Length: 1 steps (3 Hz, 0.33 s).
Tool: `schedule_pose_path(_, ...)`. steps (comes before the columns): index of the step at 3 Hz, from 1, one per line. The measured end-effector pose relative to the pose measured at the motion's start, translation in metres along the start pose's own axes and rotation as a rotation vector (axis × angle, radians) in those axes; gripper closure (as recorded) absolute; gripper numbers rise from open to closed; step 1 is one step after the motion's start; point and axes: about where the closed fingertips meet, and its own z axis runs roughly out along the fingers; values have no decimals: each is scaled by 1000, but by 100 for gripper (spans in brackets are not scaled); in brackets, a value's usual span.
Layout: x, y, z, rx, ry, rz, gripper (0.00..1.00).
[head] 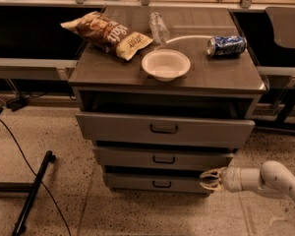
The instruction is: Close middle drawer
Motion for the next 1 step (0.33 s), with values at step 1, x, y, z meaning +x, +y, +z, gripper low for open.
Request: schedule_pose_path(1, -7, 19, -33, -54, -13, -73, 5)
